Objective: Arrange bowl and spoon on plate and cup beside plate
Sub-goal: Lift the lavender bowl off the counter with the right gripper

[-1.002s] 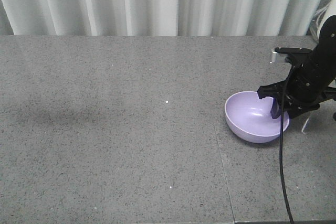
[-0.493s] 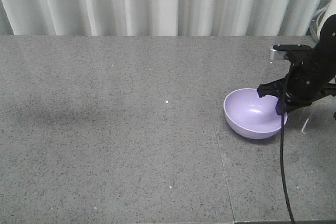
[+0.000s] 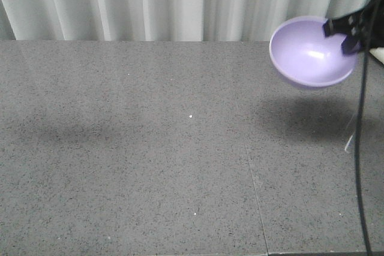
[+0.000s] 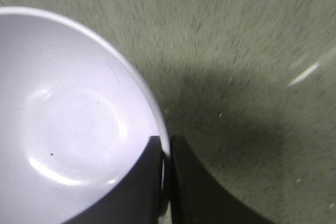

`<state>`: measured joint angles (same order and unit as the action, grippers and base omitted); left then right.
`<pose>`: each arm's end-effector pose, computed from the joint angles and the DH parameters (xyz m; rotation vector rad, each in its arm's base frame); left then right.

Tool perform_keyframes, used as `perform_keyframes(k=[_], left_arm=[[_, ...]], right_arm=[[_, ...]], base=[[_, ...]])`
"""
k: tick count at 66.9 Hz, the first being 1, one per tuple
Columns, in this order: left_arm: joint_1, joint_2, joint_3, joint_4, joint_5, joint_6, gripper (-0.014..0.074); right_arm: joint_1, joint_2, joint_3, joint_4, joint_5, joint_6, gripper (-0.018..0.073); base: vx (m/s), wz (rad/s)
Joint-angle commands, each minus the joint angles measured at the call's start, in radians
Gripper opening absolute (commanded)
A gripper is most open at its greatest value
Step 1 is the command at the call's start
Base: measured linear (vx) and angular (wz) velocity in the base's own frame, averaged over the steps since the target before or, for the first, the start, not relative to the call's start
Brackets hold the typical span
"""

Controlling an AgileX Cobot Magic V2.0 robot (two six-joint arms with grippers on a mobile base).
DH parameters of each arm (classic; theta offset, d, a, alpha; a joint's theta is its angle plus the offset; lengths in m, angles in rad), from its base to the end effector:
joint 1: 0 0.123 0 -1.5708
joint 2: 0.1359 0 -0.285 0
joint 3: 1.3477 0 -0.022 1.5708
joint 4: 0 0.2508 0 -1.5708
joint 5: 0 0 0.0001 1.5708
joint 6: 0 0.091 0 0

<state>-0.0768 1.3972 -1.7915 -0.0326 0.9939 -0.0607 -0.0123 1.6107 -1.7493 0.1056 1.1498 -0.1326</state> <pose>0.2796 -0.0240 0.4988 0.0149 2.0850 -0.1230 0.3441 0.0045 0.4090 -0.1361 2.4845 0.0773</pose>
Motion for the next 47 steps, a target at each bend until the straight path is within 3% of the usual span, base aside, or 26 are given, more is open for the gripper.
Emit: perform_keyframes(k=[1,47], left_arm=[[-0.006,-0.028,-0.024,-0.009,-0.066,0.001,-0.0006],[-0.006,-0.028,-0.024,-0.009,-0.039,0.000,-0.0006]], right_arm=[[-0.003,-0.097,-0.069,0.004,-0.033,-0.006,-0.0011],[-0.003,-0.256,-0.087,0.001,-0.059,-0.006,-0.0011]], base=[[0.00,0.00],[0.00,0.00]])
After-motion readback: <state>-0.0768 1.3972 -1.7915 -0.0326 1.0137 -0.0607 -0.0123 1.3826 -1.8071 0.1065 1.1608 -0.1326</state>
